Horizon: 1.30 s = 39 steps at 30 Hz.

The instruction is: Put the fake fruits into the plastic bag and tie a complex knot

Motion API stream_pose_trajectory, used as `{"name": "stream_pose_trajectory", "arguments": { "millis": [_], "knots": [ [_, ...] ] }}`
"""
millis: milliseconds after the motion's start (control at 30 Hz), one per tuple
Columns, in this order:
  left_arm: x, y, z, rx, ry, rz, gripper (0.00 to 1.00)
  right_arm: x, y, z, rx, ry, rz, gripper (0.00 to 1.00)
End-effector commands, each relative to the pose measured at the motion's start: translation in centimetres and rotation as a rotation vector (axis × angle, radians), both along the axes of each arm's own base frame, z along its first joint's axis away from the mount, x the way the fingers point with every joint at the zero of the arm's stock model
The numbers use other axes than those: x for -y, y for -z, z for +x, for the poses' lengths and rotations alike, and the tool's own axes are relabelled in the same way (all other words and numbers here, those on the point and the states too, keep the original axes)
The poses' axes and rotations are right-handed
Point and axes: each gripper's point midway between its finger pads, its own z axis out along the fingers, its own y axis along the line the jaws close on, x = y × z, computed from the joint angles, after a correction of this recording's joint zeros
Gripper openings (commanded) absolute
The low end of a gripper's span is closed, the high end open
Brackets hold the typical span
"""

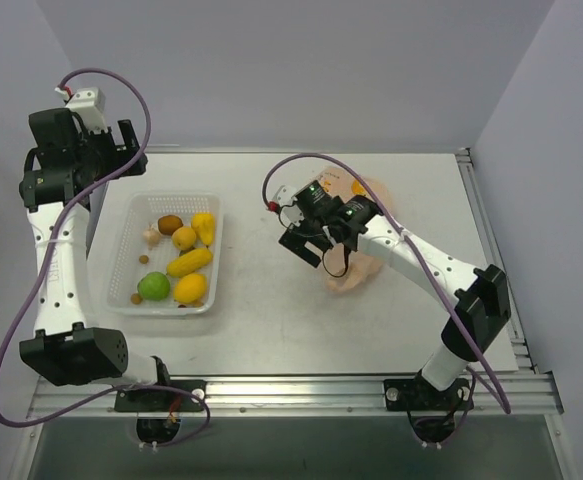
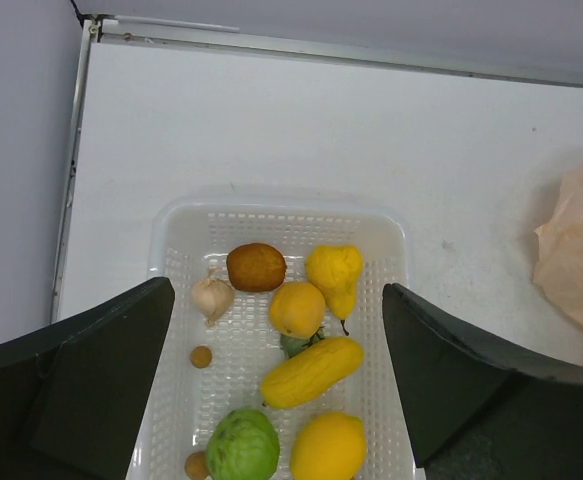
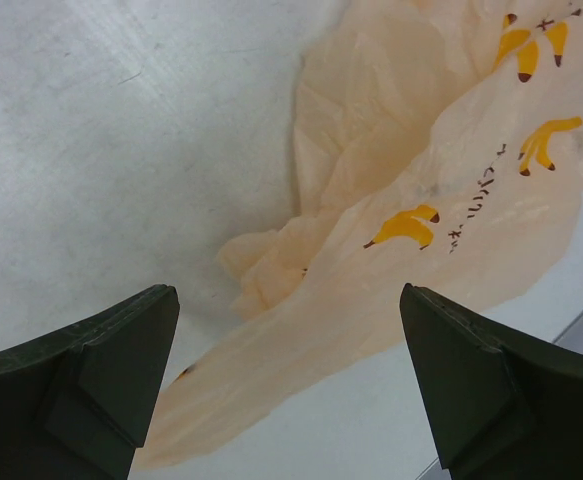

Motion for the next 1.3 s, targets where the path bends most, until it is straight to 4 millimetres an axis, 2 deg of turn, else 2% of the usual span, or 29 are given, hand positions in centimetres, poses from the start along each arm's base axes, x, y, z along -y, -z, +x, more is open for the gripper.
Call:
{"name": "stream_pose_trajectory", "arguments": {
  "millis": [0, 33, 100, 233, 267, 367, 433, 467, 500, 533, 567, 600, 633, 667, 700, 767, 800, 833, 900, 933, 967, 1033, 1100, 1133, 1200, 1267],
  "knots": [
    [-0.1, -1.9, -0.4, 0.1, -0.014, 0.017, 0.97, 2.0, -0.1, 3.5, 0.179, 0.223, -0.069, 1.0],
    [0.1, -2.2, -0.5, 0.121, -0.008, 0.019, 0.98, 2.3, 0.2, 3.8, 0.195, 0.24, -0.091, 1.0],
    [0.4, -1.5, -1.4, 0.131, -0.004, 0.006, 0.97, 3.0, 1.4, 4.2, 0.195, 0.266, -0.137, 1.0],
    [1.2, -0.8, -2.6, 0.185, 0.023, 0.001, 0.98, 5.7, 3.2, 4.5, 0.171, 0.349, -0.197, 1.0],
    [1.5, 0.1, -3.3, 0.181, 0.033, -0.001, 0.97, 6.7, 3.4, 4.8, 0.166, 0.376, -0.205, 1.0],
    [2.4, -0.2, -4.3, 0.232, 0.075, 0.007, 0.97, 8.0, 4.7, 4.3, 0.102, 0.416, -0.22, 1.0],
    [2.7, 0.9, -4.5, 0.224, 0.091, -0.005, 0.97, 9.4, 5.8, 3.9, 0.024, 0.456, -0.229, 0.9],
    [3.2, 1.1, -4.8, 0.223, 0.115, -0.016, 0.97, 8.9, 6.3, 3.9, -0.027, 0.475, -0.178, 0.82],
    [3.5, 1.5, -4.9, 0.218, 0.127, -0.02, 0.97, 9.8, 6.8, 3.6, -0.091, 0.505, -0.16, 0.63],
    [3.7, 1.8, -5.0, 0.211, 0.139, -0.027, 0.97, 9.6, 6.9, 3.5, -0.134, 0.509, -0.123, 0.53],
    [4.2, 2.0, -5.1, 0.208, 0.163, -0.04, 0.97, 8.5, 6.4, 3.7, -0.166, 0.505, -0.057, 0.42],
    [4.6, 2.6, -5.1, 0.197, 0.186, -0.05, 0.98, 8.4, 6.2, 3.3, -0.231, 0.5, -0.009, 0.21],
    [5.0, 2.7, -5.2, 0.196, 0.213, -0.057, 0.97, 7.9, 5.5, 3.2, -0.267, 0.493, 0.046, 0.13],
    [5.5, 2.9, -5.3, 0.193, 0.243, -0.064, 0.97, 6.3, 4.7, 2.5, -0.343, 0.459, 0.149, 0.06],
    [6.6, 2.7, -5.6, 0.206, 0.307, -0.085, 0.95, 6.3, 3.1, 3.0, -0.358, 0.476, 0.214, 0.0],
    [7.9, 3.7, -5.9, 0.193, 0.37, -0.116, 0.93, 5.7, 0.9, 2.8, -0.392, 0.471, 0.324, 0.0],
    [9.3, 3.7, -6.1, 0.2, 0.43, -0.13, 0.92, 4.6, -0.7, 2.7, -0.422, 0.449, 0.416, 0.0],
    [10.2, 4.5, -6.4, 0.187, 0.463, -0.139, 0.92, 4.9, -1.7, 3.0, -0.432, 0.451, 0.469, 0.0],
    [12.0, 5.3, -6.7, 0.186, 0.54, -0.13, 0.92, 4.1, -3.8, 2.4, -0.462, 0.402, 0.56, 0.0],
    [14.1, 5.7, -7.4, 0.18, 0.63, -0.147, 0.91, 4.2, -4.6, 2.4, -0.474, 0.417, 0.602, 0.0],
    [14.9, 6.6, -7.5, 0.177, 0.671, -0.134, 0.91, 4.2, -5.4, 2.2, -0.473, 0.404, 0.631, 0.0],
    [18.6, 6.9, -8.4, 0.19, 0.792, -0.131, 0.92, 3.8, -6.0, 1.7, -0.508, 0.394, 0.676, 0.0],
    [20.8, 7.7, -8.3, 0.179, 0.852, -0.122, 0.94, 3.4, -6.4, 1.2, -0.537, 0.388, 0.707, 0.0],
    [22.6, 8.6, -8.5, 0.153, 0.896, -0.122, 0.95, 3.3, -6.6, 1.0, -0.549, 0.402, 0.72, 0.0],
    [24.6, 9.1, -8.7, 0.135, 0.942, -0.122, 0.95, 3.1, -6.8, 1.0, -0.558, 0.416, 0.737, 0.0],
    [27.0, 10.9, -9.0, 0.084, 0.979, -0.11, 0.97, 2.9, -7.0, 0.8, -0.56, 0.425, 0.758, 0.0]
  ]
}}
